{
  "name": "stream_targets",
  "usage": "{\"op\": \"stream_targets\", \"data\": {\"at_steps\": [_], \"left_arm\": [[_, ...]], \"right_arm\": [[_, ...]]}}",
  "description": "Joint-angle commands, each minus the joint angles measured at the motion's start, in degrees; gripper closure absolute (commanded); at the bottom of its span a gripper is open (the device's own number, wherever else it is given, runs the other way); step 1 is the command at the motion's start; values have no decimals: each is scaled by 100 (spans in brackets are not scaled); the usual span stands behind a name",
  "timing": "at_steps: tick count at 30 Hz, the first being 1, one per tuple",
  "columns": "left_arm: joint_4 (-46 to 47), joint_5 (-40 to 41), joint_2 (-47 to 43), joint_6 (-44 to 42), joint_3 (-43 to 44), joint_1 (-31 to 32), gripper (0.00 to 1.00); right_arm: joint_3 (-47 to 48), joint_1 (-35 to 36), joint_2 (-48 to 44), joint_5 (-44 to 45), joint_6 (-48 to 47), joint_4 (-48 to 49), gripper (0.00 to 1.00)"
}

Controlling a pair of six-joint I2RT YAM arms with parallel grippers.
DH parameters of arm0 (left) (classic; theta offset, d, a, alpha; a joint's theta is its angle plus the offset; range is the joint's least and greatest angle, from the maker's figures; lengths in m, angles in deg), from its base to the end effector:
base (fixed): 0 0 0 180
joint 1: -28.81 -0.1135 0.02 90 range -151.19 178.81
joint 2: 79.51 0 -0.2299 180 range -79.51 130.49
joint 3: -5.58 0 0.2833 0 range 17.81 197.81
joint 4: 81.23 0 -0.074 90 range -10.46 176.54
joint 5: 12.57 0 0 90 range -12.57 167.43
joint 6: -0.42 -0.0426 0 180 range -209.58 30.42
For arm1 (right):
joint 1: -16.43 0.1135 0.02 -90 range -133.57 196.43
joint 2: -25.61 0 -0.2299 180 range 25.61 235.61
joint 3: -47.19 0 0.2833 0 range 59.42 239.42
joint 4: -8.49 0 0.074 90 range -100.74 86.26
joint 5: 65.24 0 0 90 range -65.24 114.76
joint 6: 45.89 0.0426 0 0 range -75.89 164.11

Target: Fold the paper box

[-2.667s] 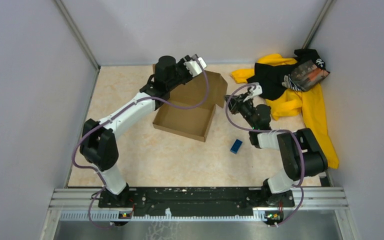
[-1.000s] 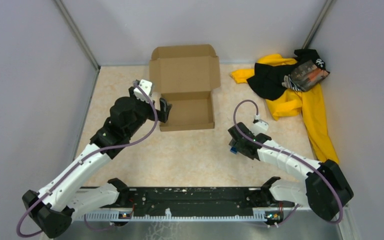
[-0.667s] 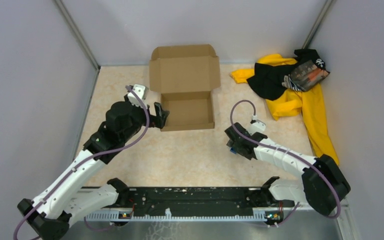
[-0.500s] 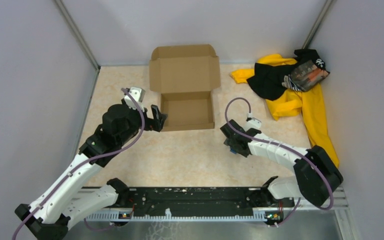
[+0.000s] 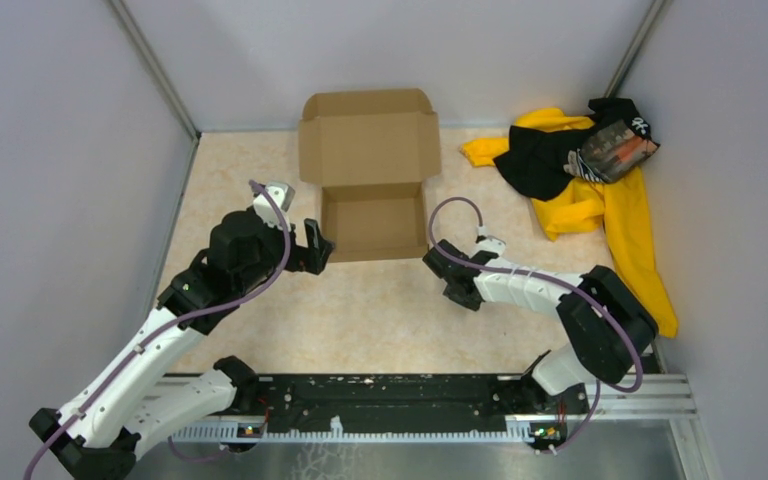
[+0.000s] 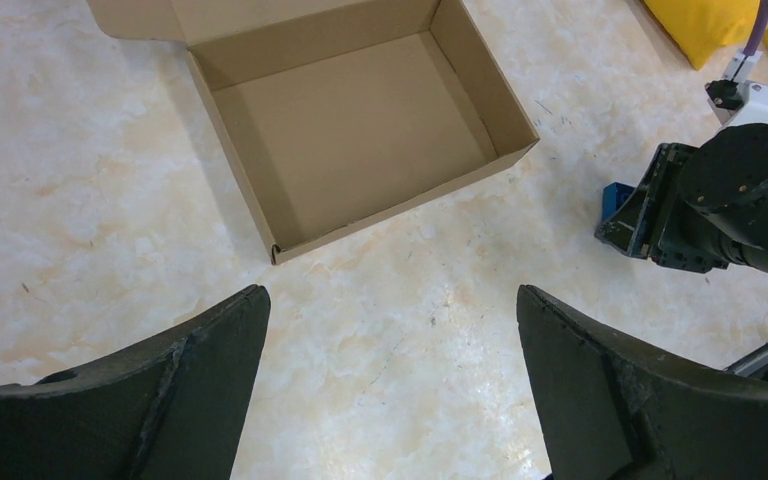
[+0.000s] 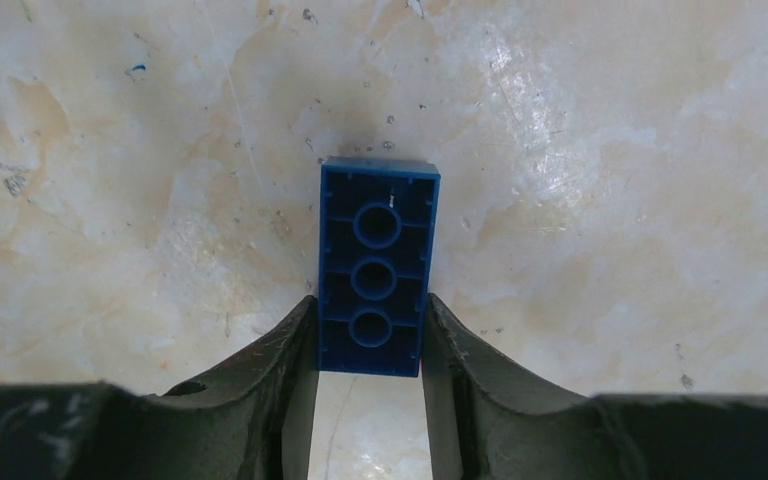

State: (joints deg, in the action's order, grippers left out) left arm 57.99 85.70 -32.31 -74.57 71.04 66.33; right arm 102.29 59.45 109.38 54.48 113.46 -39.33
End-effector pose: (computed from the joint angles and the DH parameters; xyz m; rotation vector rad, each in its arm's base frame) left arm 0.1942 -0.1414 0.3265 0.2935 1.9662 -0.4582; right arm 0.2115 0.1685 0.0982 0.6666 2.4940 -0.1271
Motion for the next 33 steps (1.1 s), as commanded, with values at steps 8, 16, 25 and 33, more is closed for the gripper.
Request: {"op": "stream_targets", "data": {"at_steps": [8,16,25,33], "left_arm": [[91,193,-54,37,-5,19,1],[673,564,-3,135,-236,19,1],[999,934,666,95,-220,12,1],[1256,1531,963,72,-237,-259,1]], "right_arm": [[123,79,-779,-97,-1898,555,93],[1388,74,-1586,-66,-3536,440,97],[3916,65,922,-1208,-4765,930,98],[5269,88,2764,-1862,-4560,1015,99]]}}
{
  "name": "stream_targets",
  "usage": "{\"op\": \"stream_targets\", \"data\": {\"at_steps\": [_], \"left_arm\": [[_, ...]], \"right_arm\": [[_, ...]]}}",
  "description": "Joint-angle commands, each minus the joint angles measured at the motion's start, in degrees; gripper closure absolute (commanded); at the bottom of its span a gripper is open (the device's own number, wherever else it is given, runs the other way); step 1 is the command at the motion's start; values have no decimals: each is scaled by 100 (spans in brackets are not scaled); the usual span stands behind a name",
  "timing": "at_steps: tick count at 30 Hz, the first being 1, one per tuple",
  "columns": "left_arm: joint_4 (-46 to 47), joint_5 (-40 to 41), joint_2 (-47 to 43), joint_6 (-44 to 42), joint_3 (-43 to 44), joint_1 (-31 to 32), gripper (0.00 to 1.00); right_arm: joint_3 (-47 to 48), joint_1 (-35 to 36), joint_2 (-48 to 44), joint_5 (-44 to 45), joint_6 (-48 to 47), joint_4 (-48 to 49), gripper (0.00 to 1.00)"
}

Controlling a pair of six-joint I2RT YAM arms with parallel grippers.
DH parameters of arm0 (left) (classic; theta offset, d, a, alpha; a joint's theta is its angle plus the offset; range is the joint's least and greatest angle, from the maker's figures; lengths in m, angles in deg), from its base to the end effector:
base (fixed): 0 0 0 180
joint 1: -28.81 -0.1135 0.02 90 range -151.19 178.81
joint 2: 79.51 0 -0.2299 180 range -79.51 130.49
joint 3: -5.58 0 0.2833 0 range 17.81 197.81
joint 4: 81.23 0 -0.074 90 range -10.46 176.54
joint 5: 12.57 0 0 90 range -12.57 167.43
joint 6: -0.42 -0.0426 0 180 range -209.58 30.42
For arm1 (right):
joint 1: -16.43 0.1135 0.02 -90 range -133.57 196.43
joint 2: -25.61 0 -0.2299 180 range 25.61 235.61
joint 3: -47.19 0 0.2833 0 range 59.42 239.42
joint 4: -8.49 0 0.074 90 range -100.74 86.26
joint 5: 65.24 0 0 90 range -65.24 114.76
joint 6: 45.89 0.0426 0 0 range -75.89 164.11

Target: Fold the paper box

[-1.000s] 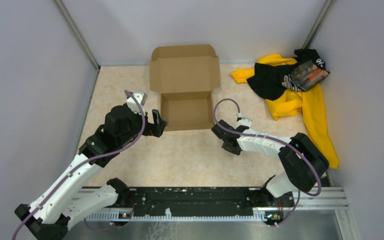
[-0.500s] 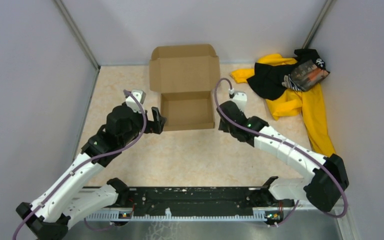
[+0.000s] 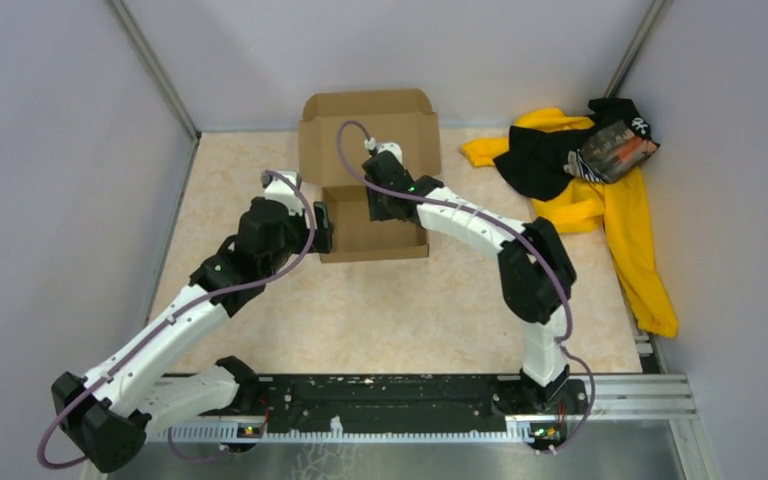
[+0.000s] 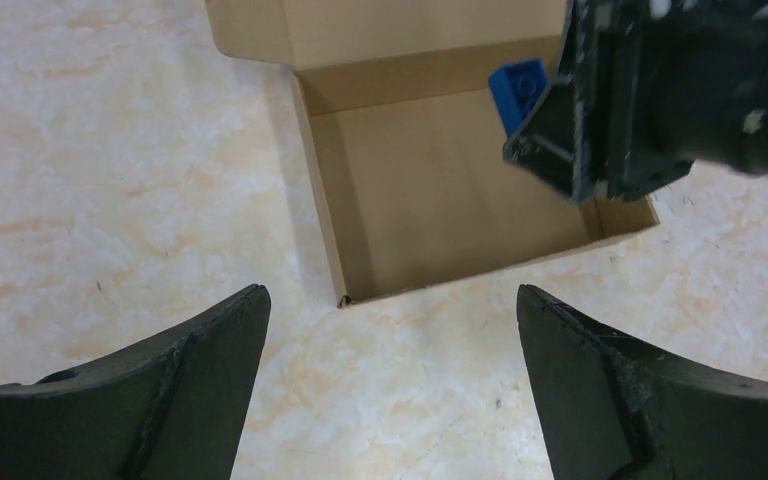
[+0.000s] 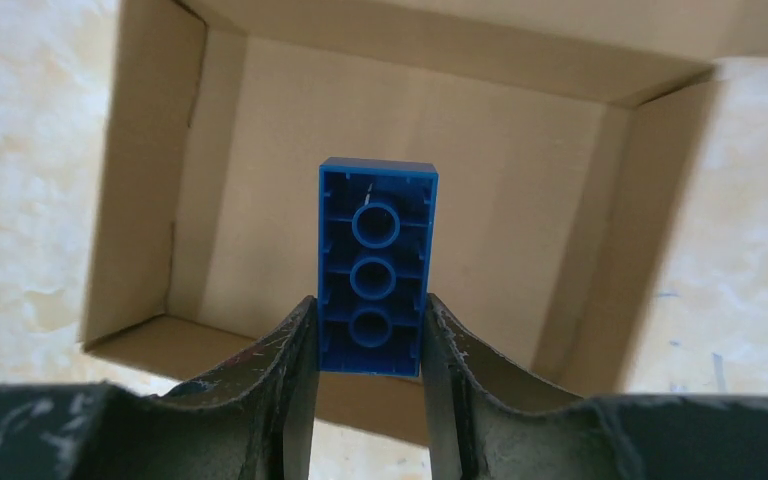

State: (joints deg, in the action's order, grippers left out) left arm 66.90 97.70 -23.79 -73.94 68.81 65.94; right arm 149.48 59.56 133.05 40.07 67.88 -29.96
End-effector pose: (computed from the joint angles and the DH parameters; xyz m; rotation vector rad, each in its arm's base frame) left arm 0.2283 -0.1543 0.2935 0.1437 1.9712 -0.2483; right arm 0.3393 0.3024 0.2280 -0.2574 2.3012 0.2869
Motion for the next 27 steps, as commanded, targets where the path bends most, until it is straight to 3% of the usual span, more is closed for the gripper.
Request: {"op": "stream_targets", "data": {"at_steps": [1,3,5,9,11,15,18,22,25,27], "left_arm": [[405,172,170,21,-4,-385,1],[523,-211,302,69,-26,-791,1],[645,-467,446,76,-36,-1111,1],[855,-504,794,-120,109,-1443,1],[916,-451,930,-253,209,-1530,1],[1286,-564,983,-554,201,-1737,1],[1565,-751,1058,-570,180,-2050,1],[2167,-1204,1449,-432,368,-2293,1],[2723,-2253,1873,-821,669,-2306,1],[2688,-2315,2167,-880,943,-2314,1]], "right_arm": [[538,92,488,-472,44,169,99],[459,128,634,-544,160,303,97],[348,140,764,-633,239,410,88],[103,184,844,-583,240,565,46],[-162,186,620,-556,125,815,38],[-562,174,-30,-608,-350,1249,29],[-814,20,-625,-915,-845,1606,29],[-1322,-967,-1376,-1922,-1146,2697,28],[-1721,-1605,-1687,-2519,-1481,3711,28],[-1585,-1875,-1551,-2629,-1716,3747,27]]}}
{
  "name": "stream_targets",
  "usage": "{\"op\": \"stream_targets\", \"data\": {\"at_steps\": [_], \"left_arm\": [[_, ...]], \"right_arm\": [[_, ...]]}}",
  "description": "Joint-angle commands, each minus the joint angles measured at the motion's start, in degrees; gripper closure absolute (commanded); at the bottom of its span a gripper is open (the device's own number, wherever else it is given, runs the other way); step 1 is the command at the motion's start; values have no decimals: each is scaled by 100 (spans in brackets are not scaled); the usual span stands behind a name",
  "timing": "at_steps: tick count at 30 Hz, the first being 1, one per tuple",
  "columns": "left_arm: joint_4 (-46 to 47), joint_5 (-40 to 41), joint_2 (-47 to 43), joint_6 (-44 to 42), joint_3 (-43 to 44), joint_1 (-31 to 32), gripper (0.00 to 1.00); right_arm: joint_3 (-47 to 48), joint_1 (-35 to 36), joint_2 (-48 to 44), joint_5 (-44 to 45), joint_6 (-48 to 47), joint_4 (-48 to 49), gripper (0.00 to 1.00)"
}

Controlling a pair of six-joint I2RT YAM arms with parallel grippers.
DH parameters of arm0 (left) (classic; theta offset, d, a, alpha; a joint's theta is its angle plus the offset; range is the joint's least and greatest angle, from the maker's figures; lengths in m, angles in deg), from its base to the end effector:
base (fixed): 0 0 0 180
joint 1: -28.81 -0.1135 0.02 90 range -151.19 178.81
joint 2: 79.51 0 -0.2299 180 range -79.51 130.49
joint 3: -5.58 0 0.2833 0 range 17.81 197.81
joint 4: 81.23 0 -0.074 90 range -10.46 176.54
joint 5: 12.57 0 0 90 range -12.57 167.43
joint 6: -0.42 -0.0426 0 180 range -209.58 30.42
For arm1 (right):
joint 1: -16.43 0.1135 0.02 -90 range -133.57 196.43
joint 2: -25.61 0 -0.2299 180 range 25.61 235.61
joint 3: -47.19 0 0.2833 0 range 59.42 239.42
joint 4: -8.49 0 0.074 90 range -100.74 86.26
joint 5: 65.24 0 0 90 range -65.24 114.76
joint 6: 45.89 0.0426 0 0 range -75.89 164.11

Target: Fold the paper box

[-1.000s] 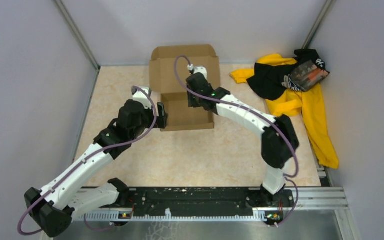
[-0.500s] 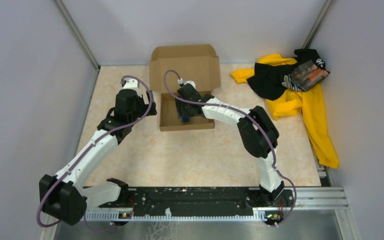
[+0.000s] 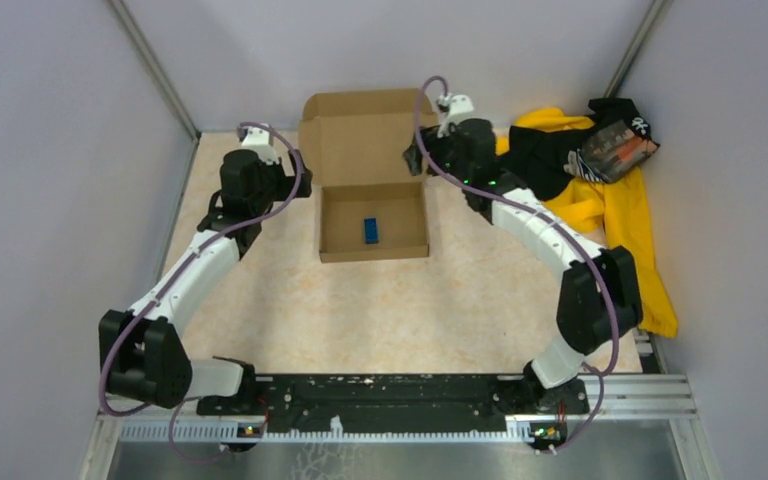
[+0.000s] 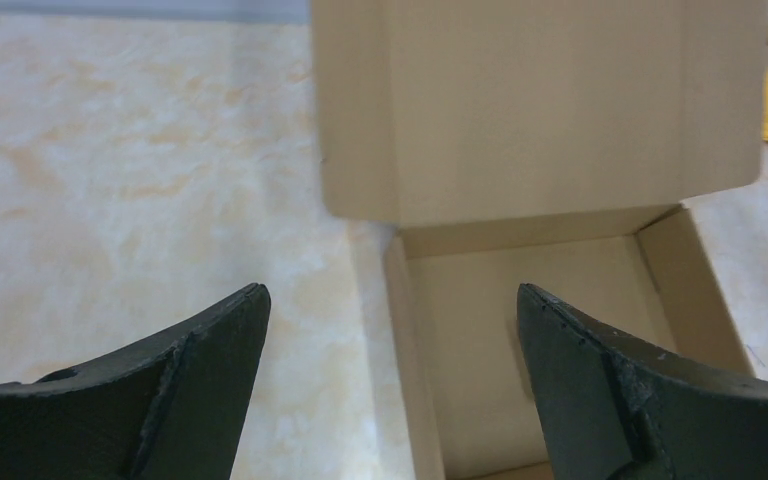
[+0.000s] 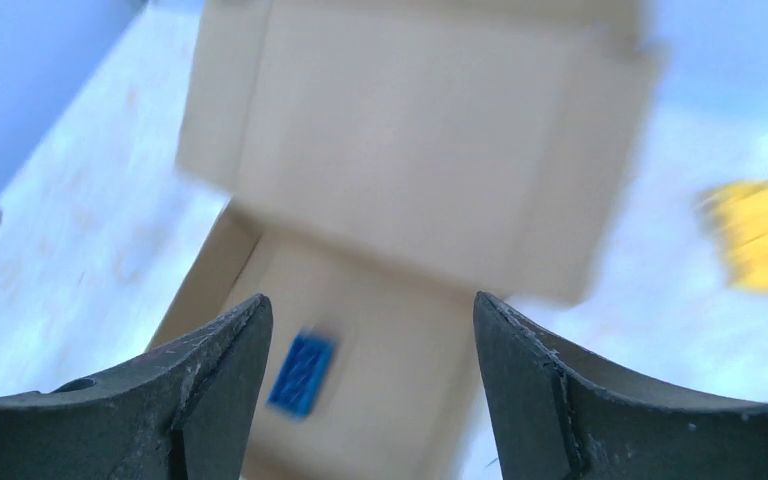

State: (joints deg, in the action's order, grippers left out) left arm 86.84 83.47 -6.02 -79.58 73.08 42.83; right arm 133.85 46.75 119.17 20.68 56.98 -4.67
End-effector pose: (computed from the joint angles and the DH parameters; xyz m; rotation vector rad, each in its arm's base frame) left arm 0.3379 -0.0797 0.2686 -0.0062 1.8861 -0.1881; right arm 0.3653 0.2171 0.2690 -0.3459 1.9317 0.5700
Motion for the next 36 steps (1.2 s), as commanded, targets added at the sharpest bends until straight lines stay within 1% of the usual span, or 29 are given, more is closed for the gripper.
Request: {"op": "stream_targets", "data": {"at_steps": [1,3,6,9,11,13,15,18,21,23,25,28,31,36], "left_arm": [[856,-949,533,-398,555,-5,1],[1169,-957,789,-519,615,-5,1],[1350,-723,1258,-876,859,-12,1],[1139,-275,1732,-1277,1351,-59,1],[1181,-165,1945,-1474,1530,-93,1],[1317,-152,2107,-1648,1636,-125,1],[1393,-21,2266,-1821,1738,-168,1],[1531,21,2466,-1799,1834,-292,1],[1738,-171,2705,-1675,1855,-441,1],[1839,-631,2818,-1447,1832,-593,1],[2163,-1226,2870,-1199,1675,-731,1],[2506,-1740,2987,-1010,1568,-856,1],[2512,-1851,3155,-1009,1663,-875,1],[2573,-1740,3340,-1032,1758,-875,1]], "right_arm": [[108,-701,-33,-736,-718,1139,27],[307,-892,210,-870,-886,1125,27],[376,-1200,550,-1175,-865,1496,26],[362,-1601,915,-1748,-407,2211,27],[334,-1901,1203,-2183,57,2961,28],[333,-2071,1456,-2398,467,3486,29],[412,-2136,1681,-2485,669,3789,29],[745,-2145,2083,-2595,673,3789,31],[1189,-2147,2456,-2859,676,3604,35],[1361,-2153,2606,-2942,684,3551,37],[1471,-2150,2706,-2943,698,3537,39],[1611,-2149,2820,-2923,750,3515,41],[1690,-2154,2878,-2782,669,3401,41],[1932,-2147,3036,-2679,593,3241,41]]}}
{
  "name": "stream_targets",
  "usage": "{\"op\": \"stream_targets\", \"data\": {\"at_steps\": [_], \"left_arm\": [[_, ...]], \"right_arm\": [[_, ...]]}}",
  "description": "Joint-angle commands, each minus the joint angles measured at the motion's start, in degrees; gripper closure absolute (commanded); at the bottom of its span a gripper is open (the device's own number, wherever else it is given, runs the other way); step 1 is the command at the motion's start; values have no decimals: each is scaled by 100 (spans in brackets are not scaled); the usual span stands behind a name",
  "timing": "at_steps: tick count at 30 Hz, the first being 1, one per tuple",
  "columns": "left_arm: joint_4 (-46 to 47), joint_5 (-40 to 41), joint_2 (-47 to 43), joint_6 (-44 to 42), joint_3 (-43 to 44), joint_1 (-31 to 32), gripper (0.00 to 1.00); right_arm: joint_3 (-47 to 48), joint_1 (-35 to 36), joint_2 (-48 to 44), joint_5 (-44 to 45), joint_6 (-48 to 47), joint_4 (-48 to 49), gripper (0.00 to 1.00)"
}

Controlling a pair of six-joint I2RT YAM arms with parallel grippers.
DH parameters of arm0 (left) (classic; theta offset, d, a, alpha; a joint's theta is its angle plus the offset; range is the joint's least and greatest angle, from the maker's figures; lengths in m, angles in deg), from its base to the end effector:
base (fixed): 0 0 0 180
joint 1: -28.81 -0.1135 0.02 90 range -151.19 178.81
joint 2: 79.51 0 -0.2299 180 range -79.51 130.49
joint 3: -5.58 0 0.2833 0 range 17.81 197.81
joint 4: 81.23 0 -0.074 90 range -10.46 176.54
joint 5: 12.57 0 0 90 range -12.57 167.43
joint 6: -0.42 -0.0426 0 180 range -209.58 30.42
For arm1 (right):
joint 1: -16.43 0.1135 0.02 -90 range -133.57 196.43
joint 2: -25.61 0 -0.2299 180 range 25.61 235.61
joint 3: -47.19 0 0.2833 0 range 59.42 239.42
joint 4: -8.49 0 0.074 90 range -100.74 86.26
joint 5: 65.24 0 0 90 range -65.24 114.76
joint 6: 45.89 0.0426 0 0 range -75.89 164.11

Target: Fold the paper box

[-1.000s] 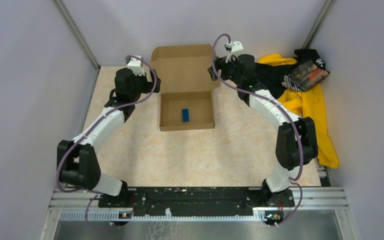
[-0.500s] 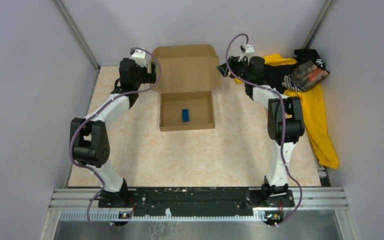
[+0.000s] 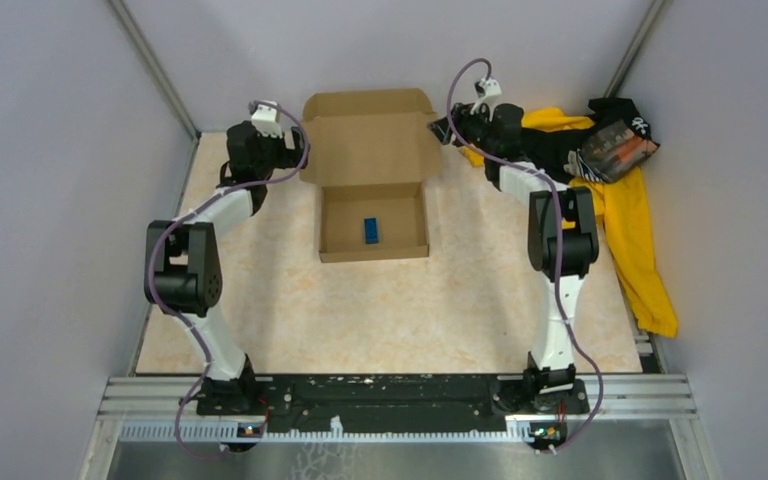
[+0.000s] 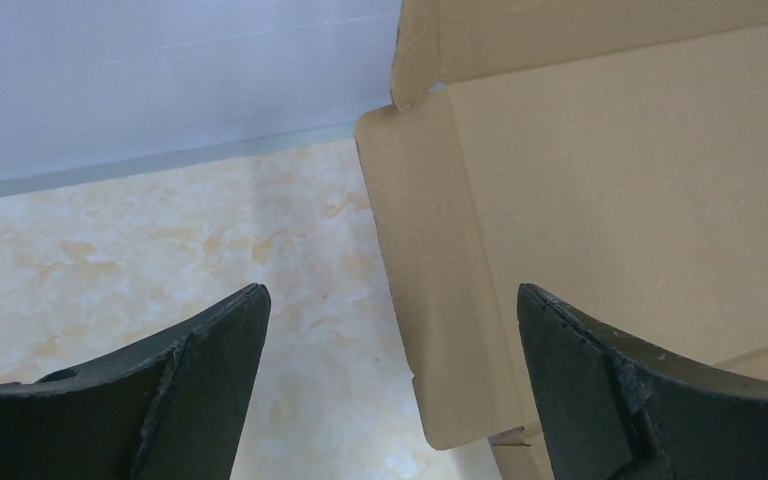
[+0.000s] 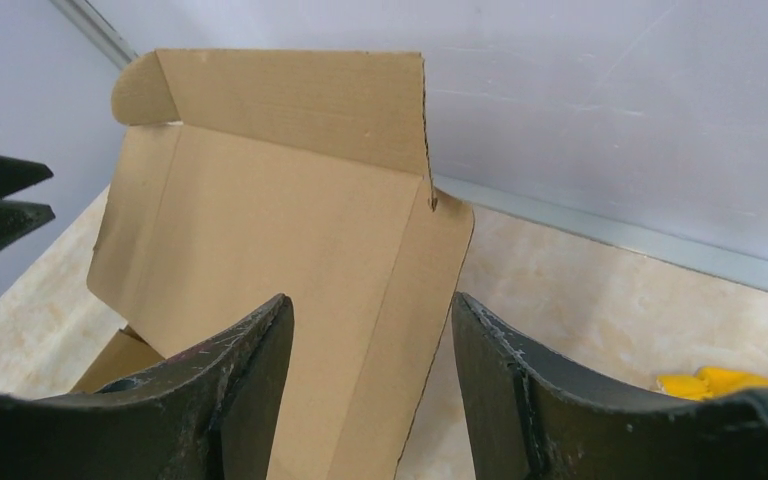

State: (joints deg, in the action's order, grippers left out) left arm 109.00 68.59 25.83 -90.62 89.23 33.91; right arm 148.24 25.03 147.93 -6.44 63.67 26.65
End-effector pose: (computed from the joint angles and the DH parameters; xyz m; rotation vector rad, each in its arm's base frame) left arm 0.4554 -0.0472 0.2074 0.2063 1.7601 -0.1879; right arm 0.5081 0.0992 0.1990 -0.2725 1.6581 0.8143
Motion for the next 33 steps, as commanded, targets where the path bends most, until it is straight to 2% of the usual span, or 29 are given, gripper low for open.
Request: {"op": "stream_targets", "data": {"at_steps": [1,8,12,20,33], "left_arm": [[366,-274,213,70,184,17,1],[555,-502,501,95,357,17,1],[605,-517,583,95,402,17,1],[806,-748,685,255,462,17,3],[896,-882,920,369,687,17,8]], "right_arm": [[575,22,232,20,-54,74,42],[1152,21,770,-97,123,-163,45],[1205,25,896,-100,142,-77,46],[1328,26,1102,-252,274,189,54],[1655,28,1271,-425,471,400,57]]}}
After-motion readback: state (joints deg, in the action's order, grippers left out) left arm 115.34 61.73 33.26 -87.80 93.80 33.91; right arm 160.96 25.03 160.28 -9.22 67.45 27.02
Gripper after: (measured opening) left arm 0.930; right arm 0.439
